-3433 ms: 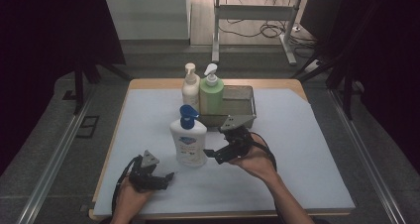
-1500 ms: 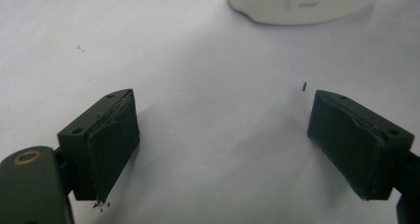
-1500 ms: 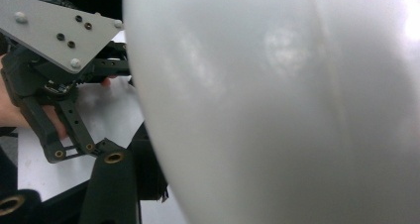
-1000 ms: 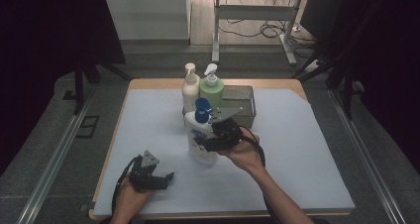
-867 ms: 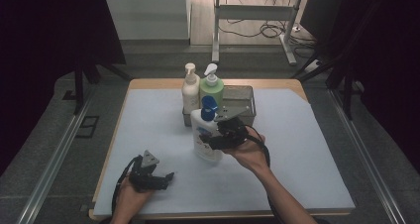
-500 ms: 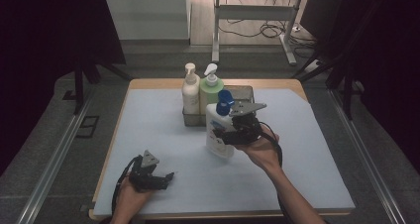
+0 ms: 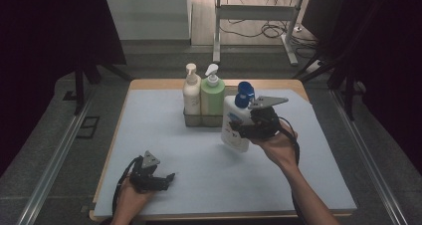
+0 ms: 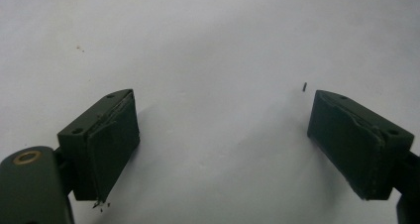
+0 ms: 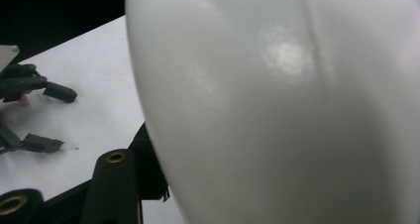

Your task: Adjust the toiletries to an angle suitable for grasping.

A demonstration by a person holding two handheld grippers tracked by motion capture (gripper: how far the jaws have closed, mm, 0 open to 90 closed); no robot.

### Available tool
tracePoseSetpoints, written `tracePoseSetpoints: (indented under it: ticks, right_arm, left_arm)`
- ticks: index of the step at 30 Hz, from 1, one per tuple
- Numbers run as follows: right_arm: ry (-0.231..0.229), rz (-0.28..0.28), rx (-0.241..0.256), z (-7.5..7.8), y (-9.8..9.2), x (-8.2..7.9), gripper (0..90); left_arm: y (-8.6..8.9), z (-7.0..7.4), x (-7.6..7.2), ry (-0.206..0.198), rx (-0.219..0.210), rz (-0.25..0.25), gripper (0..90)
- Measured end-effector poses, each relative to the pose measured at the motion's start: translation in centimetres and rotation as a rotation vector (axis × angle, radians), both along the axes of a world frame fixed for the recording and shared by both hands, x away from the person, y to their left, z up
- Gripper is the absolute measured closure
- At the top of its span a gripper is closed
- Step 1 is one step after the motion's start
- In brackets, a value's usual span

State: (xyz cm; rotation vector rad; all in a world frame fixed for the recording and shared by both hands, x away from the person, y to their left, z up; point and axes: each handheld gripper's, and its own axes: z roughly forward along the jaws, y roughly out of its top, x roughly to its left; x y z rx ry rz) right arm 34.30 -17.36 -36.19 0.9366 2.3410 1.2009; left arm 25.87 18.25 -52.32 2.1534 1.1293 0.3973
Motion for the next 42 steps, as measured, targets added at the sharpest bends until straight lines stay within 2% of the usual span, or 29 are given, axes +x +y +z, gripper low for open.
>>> tracePoseSetpoints:
  ticks: [8,14,29,42]
  right_arm:
    - [-0.004,-0.043,0.002,1.2,-1.5,0.7,41.4]
    - [-0.011,-0.068,-0.001,2.0,-2.0,1.5,41.3]
    - [-0.039,-0.129,0.012,3.9,-1.8,4.1,41.4]
    - [-0.042,-0.168,0.011,4.0,-1.3,6.2,41.4]
  left_arm:
    - [0.0,0.0,0.0,0.0,0.001,0.0,12.3]
    - [0.0,0.0,0.0,0.001,-0.001,0.001,12.3]
    - [0.0,0.0,0.0,0.001,0.0,0.002,12.3]
    - [0.0,0.0,0.0,0.0,0.002,0.0,12.2]
